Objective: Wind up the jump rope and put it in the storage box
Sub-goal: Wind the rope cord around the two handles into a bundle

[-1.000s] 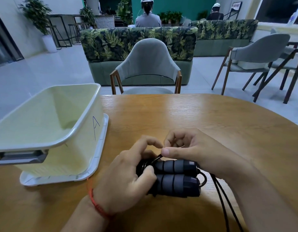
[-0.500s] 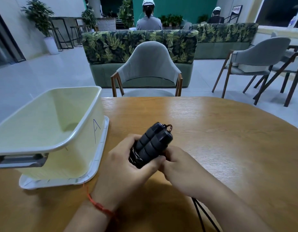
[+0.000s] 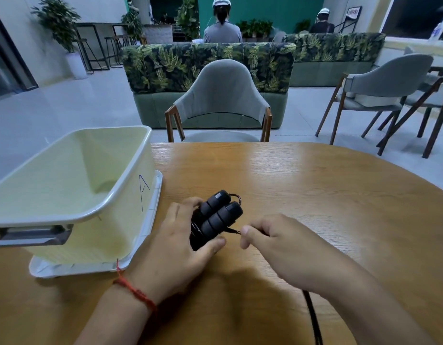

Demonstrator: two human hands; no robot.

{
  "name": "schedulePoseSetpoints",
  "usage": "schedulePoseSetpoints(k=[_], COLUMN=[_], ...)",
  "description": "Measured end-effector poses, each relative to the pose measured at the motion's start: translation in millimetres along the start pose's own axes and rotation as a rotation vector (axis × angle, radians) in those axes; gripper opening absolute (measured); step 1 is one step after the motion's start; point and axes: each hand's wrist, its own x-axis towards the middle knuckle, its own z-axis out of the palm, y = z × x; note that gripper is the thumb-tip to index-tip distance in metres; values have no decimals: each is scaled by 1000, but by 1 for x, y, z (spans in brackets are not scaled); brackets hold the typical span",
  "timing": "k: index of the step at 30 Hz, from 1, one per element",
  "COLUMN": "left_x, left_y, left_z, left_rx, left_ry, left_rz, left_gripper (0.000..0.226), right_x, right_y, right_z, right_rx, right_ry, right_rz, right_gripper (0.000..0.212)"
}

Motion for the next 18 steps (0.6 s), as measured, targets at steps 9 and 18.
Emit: schedulePoseSetpoints(k=[9, 18], left_x=[-1, -6], left_y=[11, 23], left_z=[11, 0], left_rx=[180, 298], left_ry=[121, 61], left_rz=[-73, -110], left_gripper=[87, 58], right_x=[-7, -12], right_y=[-18, -13], right_z=[20, -9], right_rx=[-195, -58], right_ry=[5, -60], right_rz=[-132, -194], right_gripper=[40, 30])
